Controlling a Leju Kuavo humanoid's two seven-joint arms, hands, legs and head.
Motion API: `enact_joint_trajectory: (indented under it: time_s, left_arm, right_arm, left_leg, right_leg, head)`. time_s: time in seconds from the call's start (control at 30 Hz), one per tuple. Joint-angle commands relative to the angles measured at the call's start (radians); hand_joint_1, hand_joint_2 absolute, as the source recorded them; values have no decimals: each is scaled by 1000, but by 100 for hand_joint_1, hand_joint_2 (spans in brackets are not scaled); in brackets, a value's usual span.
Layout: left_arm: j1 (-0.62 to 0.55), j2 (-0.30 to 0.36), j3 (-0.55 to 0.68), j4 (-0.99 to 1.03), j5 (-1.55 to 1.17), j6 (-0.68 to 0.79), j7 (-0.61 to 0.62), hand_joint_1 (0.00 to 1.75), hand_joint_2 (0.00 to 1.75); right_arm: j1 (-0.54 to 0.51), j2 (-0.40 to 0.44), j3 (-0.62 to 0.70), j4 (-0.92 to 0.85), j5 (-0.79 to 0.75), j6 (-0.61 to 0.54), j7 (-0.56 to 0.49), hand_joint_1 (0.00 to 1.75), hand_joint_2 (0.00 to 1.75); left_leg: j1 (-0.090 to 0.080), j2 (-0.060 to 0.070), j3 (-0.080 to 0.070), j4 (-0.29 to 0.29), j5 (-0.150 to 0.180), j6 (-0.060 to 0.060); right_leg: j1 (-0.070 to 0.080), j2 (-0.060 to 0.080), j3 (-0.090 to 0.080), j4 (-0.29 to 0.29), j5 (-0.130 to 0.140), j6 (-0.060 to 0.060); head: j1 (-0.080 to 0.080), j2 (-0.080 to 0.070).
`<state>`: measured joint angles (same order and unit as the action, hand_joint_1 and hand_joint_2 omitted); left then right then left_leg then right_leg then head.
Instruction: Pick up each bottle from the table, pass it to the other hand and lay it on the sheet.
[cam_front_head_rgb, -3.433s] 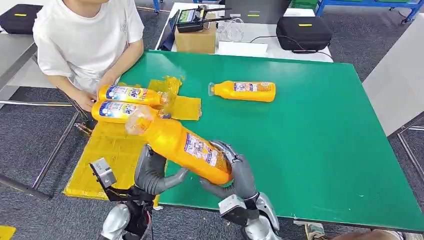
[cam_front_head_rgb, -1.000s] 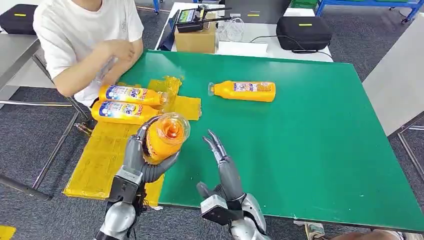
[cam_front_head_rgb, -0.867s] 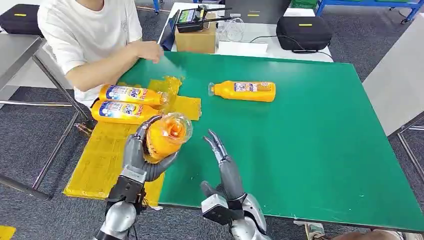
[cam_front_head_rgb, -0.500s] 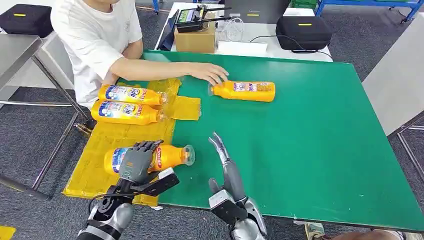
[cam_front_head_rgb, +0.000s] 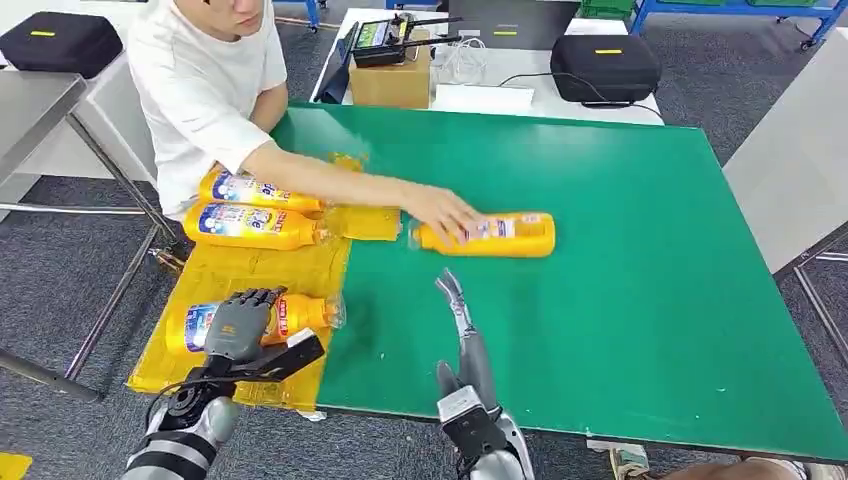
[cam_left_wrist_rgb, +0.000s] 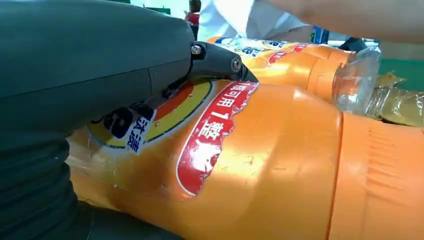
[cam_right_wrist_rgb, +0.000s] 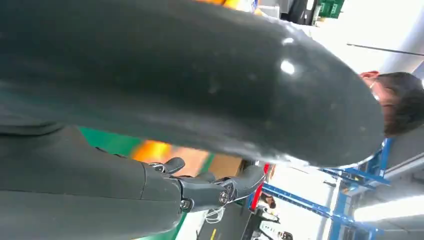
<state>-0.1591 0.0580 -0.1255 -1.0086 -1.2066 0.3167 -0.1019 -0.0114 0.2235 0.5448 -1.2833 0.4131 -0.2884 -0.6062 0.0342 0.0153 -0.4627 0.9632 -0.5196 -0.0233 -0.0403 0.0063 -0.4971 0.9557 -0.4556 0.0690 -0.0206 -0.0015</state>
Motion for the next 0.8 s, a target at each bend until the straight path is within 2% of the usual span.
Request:
enact_joint_trajectory:
  time_s: [0.03,0.07,0.1,0.23,0.37,0.4,0.47,0.63,0.7,0.77,0.8]
  left_arm:
    - [22,33,-20,80,85,-179,-53,17,175]
    - [28,48,-39,78,109,-219,-71,0,175]
    - [35,67,-52,84,166,-286,-102,0,175]
    - [79,93,-65,59,310,-345,-187,0,175]
    - [126,48,-28,-57,509,-393,-261,0,175]
    - [132,41,-30,-84,533,-400,-247,0,175]
    - [146,4,-5,-150,628,-393,-281,0,175]
    - [162,-29,5,-257,732,-414,-245,0,175]
    - [174,-53,21,-317,792,-403,-283,0,175]
    - [192,-106,40,-405,841,-331,-353,0,175]
    - [195,-111,30,-425,836,-323,-337,0,175]
  right_arm:
    - [-33,-12,-28,47,-21,5,-10,0,0]
    - [-38,-13,-29,58,-25,8,-15,0,0]
    - [-48,-13,-29,78,-33,9,-25,0,0]
    - [-68,-5,-42,128,-60,16,-42,0,0]
    - [-75,-5,-45,150,-62,12,-52,0,0]
    - [-75,-5,-46,152,-62,10,-53,0,0]
    - [-74,-8,-46,154,-52,-2,-53,0,0]
    - [-67,-16,-49,153,-32,-20,-47,0,0]
    - [-66,-25,-48,152,-7,-47,-43,0,0]
    - [-57,-42,-47,145,23,-63,-36,0,0]
    - [-55,-46,-47,141,23,-60,-36,0,0]
  left_leg:
    - [0,0,2,-2,0,2]
    - [0,0,3,-3,1,3]
    - [0,1,4,-3,0,3]
    - [0,3,6,-5,1,3]
    - [-2,-1,8,-4,1,3]
    - [-1,-1,8,-5,1,3]
    - [-2,-6,8,-2,1,2]
    - [-2,-7,7,-1,0,3]
    - [-2,-8,7,-1,1,3]
    - [-1,-8,6,-1,0,3]
    - [-2,-9,5,0,0,3]
  right_leg:
    - [0,1,1,-1,1,-3]
    - [1,1,2,-3,1,-4]
    - [0,2,3,-2,1,-3]
    - [0,5,6,-4,2,-4]
    - [-2,-1,10,-2,0,-4]
    - [-1,-1,10,-4,1,-5]
    - [-3,-6,12,-1,-2,-1]
    - [-2,-7,10,-2,-2,-1]
    - [-1,-8,10,-2,-3,-2]
    - [0,-7,9,-2,-2,-2]
    - [-1,-9,8,-2,-3,-1]
  head:
    - [0,0]
    - [0,0]
    - [0,0]
    - [0,0]
    - [0,0]
    - [0,0]
    - [0,0]
    - [0,0]
    - [0,0]
    - [0,0]
    - [0,0]
